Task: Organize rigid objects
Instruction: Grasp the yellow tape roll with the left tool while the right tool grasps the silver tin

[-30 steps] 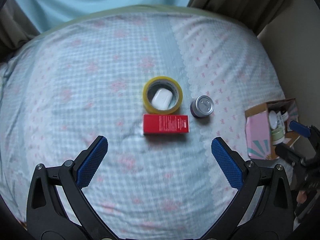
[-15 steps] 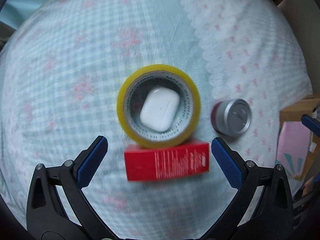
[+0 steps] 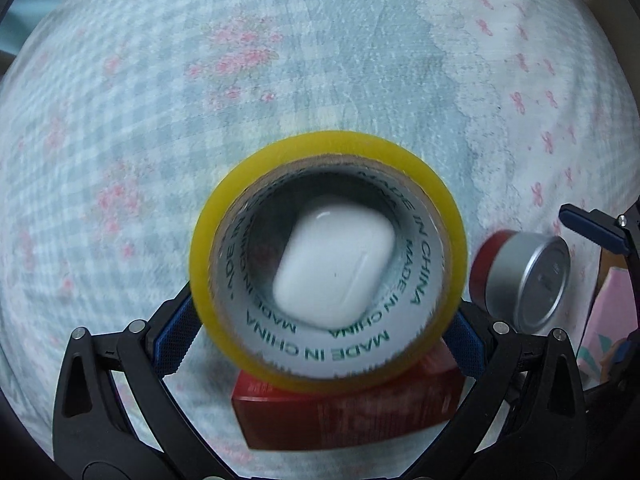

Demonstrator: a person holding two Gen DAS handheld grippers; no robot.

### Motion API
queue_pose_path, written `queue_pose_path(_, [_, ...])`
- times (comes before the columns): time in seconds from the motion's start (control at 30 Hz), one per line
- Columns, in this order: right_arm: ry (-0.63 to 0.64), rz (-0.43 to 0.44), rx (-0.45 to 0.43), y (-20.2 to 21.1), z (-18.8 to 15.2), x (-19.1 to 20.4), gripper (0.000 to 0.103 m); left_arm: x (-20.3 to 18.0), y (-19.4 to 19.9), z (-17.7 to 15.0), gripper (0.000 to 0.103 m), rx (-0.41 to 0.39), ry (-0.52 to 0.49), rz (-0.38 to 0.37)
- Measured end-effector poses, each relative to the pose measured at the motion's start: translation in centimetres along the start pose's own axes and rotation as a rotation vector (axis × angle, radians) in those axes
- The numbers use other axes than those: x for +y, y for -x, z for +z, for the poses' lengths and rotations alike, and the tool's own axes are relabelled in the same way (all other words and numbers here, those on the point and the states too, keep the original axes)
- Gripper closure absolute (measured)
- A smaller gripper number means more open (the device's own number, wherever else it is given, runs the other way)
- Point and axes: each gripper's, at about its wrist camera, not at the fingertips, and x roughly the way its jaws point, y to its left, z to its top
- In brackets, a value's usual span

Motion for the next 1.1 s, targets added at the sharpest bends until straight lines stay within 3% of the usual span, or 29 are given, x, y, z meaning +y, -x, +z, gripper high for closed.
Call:
queue_pose_path(0.13, [0.005, 0.03, 0.024, -0.9, 0.0, 0.2, 0.045, -0.9, -0.4, 0.3, 0.0, -0.029, -0.012, 0.012])
queue_pose_path(0.2, [0.003, 0.028, 0.031, -1.1, 0.0, 0.3, 0.052, -1.5, -0.3, 0.7, 0.002, -0.037, -0.025, -0.001])
queue_pose_path(0.23, [0.001, 0.025, 0.026, -1.1, -0.1, 0.3, 0.053, -1.7, -0.3, 0.9, 0.006, -0.037, -0.027, 0.02])
queue_pose_path(0.57, [-0.02, 0.01, 0.026, -1.1, -0.4, 1.1, 0.054, -1.3, 0.2, 1.5, 0.007, -0.054, -0.027, 0.003])
queue_pose_path(0.87, [-0.08, 0.011, 0.008, 0.9, -0.5, 0.4, 0.054, -0.2, 4.8, 0.1, 0.007, -0.144, -0.029, 0.009])
queue_pose_path(1.1, [-0.162, 0.026, -0.026, 5.3, -1.0, 0.0, 0.054, 0.9, 10.6, -2.0, 0.007, -0.224, 0.009, 0.004])
